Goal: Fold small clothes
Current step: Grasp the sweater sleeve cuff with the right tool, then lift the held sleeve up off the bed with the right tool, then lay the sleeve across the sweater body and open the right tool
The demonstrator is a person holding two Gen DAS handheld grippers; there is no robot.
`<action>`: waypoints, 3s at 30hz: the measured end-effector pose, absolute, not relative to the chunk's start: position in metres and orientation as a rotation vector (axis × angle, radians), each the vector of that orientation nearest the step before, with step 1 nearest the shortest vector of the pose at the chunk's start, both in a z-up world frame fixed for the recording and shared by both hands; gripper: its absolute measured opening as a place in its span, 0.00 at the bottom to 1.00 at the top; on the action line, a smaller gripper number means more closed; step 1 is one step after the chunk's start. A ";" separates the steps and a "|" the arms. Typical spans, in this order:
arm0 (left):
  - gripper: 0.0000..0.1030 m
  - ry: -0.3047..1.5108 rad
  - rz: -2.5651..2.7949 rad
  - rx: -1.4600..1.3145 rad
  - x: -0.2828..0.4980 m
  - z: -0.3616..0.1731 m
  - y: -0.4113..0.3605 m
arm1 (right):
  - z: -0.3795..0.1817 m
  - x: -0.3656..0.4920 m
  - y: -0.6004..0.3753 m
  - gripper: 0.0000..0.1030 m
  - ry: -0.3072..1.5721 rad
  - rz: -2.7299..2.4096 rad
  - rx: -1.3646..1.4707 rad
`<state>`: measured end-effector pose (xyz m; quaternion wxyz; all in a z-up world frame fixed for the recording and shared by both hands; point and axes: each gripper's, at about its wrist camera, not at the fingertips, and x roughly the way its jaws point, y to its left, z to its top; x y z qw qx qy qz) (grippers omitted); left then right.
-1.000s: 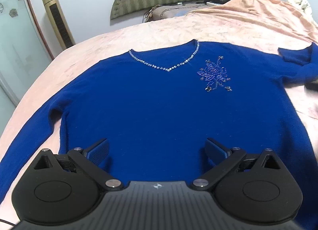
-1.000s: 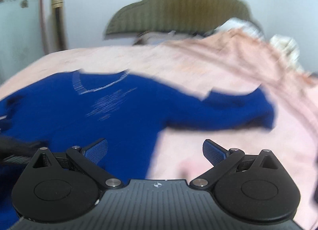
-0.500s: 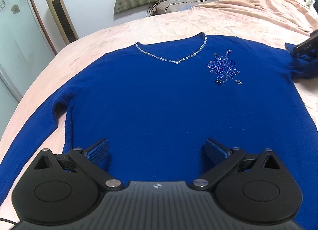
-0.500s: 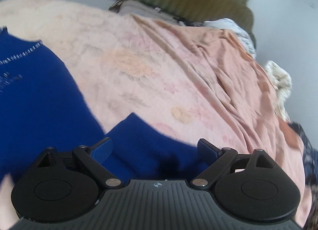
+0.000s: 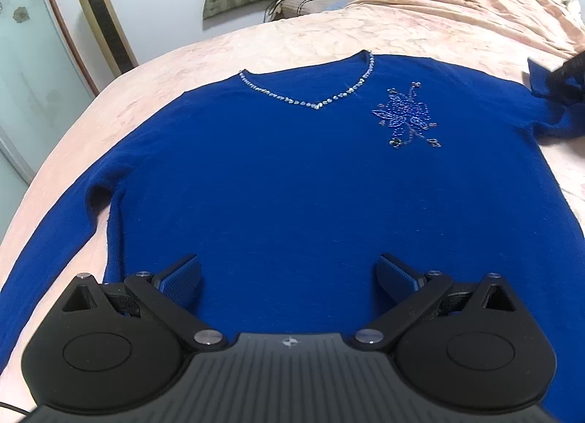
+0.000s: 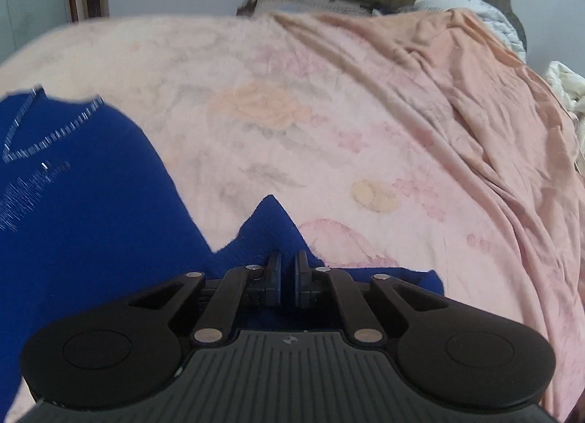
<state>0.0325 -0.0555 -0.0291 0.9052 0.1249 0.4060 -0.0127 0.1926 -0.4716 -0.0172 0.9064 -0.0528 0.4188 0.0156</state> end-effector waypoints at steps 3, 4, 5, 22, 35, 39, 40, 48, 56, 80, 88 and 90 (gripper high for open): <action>1.00 0.828 -0.026 0.267 0.030 -0.027 -0.056 | 0.007 0.179 -0.494 0.06 0.763 -0.044 -0.014; 1.00 0.827 -0.024 0.264 0.030 -0.026 -0.055 | 0.016 0.174 -0.505 0.06 0.720 -0.091 0.022; 1.00 0.828 -0.022 0.260 0.030 -0.026 -0.054 | 0.026 0.168 -0.518 0.06 0.669 -0.159 0.064; 1.00 0.831 -0.009 0.241 0.031 -0.025 -0.047 | 0.009 0.023 -0.658 0.14 0.360 -0.706 0.831; 1.00 0.835 -0.021 0.259 0.030 -0.025 -0.053 | -0.025 0.000 -0.669 0.43 0.426 -0.680 0.893; 1.00 0.831 -0.029 0.277 0.026 -0.024 -0.058 | -0.042 0.016 -0.690 0.43 0.458 -0.726 0.873; 1.00 0.825 -0.028 0.285 0.025 -0.024 -0.059 | -0.048 0.020 -0.695 0.43 0.460 -0.718 0.884; 1.00 0.799 0.012 0.273 0.027 -0.015 -0.048 | 0.012 0.005 -0.663 0.07 0.270 -0.743 0.643; 1.00 0.799 0.004 0.254 0.031 -0.016 -0.044 | 0.057 0.010 -0.574 0.07 0.242 -0.703 0.299; 1.00 0.817 0.038 0.147 0.024 -0.020 0.030 | 0.032 0.177 -0.190 0.08 0.499 0.055 -0.063; 1.00 0.825 0.066 0.122 0.022 -0.022 0.049 | 0.023 0.195 -0.113 0.08 0.520 0.197 -0.087; 1.00 0.832 0.077 0.114 0.021 -0.024 0.054 | 0.024 0.193 -0.095 0.08 0.517 0.233 -0.093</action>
